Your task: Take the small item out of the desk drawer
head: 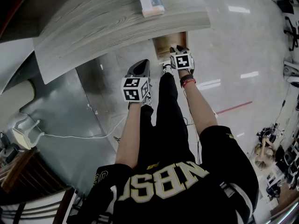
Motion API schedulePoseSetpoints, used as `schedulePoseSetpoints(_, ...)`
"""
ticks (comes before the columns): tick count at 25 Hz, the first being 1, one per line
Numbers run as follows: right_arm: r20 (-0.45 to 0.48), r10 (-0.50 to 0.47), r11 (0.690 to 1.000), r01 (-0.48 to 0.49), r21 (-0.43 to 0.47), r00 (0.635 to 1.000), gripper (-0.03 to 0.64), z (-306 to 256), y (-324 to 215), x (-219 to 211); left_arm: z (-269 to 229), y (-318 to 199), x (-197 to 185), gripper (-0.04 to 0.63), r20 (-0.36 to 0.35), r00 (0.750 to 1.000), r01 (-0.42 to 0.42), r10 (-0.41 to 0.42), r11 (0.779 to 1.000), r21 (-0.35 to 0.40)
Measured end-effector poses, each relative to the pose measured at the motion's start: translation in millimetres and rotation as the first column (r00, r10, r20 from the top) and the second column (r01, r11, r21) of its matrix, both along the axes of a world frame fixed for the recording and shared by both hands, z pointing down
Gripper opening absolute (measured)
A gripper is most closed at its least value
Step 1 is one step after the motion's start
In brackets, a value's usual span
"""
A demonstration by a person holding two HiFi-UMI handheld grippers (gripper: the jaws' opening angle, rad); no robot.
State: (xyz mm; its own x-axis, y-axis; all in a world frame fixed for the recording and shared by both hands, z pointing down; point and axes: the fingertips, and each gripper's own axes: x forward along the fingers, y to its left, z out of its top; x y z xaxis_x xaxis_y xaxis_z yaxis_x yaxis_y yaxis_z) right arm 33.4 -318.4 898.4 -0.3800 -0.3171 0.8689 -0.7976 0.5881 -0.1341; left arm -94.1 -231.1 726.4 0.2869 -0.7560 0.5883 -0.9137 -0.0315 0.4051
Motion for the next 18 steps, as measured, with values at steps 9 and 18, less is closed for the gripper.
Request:
schedulePoseSetpoints(9,0.061,0.069,0.996,-0.072,0.048,0.996,0.13,-56.0,15.6,10.1,-40.2,5.9,0.2,0.006,0.005,1.0,-0.014,0.013,0.997,0.071)
schedulePoseSetpoints(18,0.124,0.13,0.984,-0.144,0.109,0.984,0.13,-115.1,31.0,17.3,-65.7,24.7,-2.0,0.006,0.016,1.0,-0.022,0.021,0.994,0.111)
